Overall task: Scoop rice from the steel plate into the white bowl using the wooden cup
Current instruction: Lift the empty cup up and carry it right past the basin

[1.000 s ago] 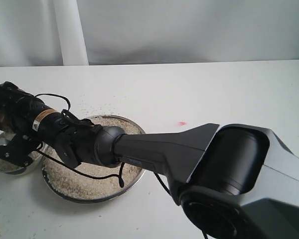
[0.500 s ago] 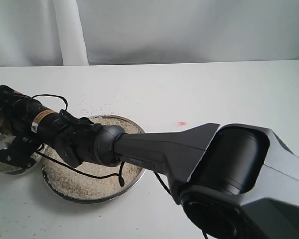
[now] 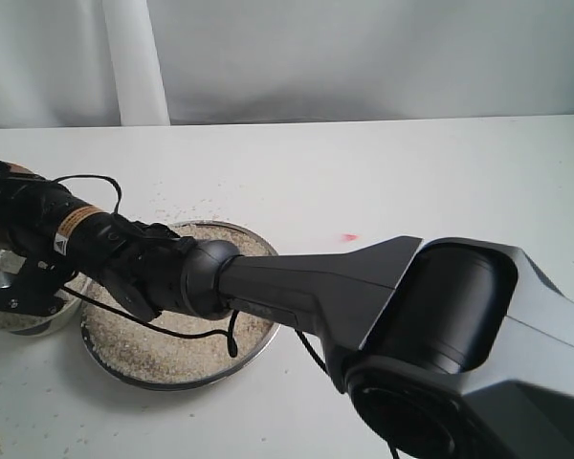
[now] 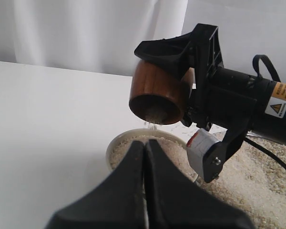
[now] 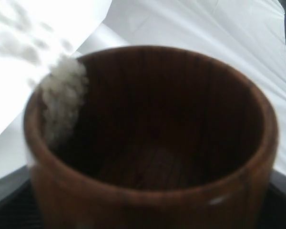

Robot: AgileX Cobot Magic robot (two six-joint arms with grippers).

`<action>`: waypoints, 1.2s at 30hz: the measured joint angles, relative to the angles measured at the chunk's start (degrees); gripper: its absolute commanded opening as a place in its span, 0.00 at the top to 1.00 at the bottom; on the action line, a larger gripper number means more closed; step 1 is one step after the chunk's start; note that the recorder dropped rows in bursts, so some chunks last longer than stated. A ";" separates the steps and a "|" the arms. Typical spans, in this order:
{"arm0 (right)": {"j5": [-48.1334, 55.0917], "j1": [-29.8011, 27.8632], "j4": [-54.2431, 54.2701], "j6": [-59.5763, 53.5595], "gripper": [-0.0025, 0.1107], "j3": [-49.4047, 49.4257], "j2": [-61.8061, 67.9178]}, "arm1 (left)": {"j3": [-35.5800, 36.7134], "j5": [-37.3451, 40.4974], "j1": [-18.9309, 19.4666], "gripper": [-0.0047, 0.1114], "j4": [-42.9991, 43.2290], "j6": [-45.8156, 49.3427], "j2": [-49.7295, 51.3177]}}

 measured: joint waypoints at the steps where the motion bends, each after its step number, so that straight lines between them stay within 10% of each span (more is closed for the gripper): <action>1: 0.01 0.00 -0.10 0.00 0.98 0.00 0.00 | 0.00 0.00 0.00 0.96 0.00 0.00 0.00; 20: -0.74 0.00 4.77 0.00 0.98 0.00 0.00 | 0.00 0.00 0.00 0.96 0.00 0.00 0.00; 36: 0.30 0.00 54.52 0.00 0.98 0.00 -3.87 | 0.00 0.00 0.00 0.96 0.00 0.00 0.00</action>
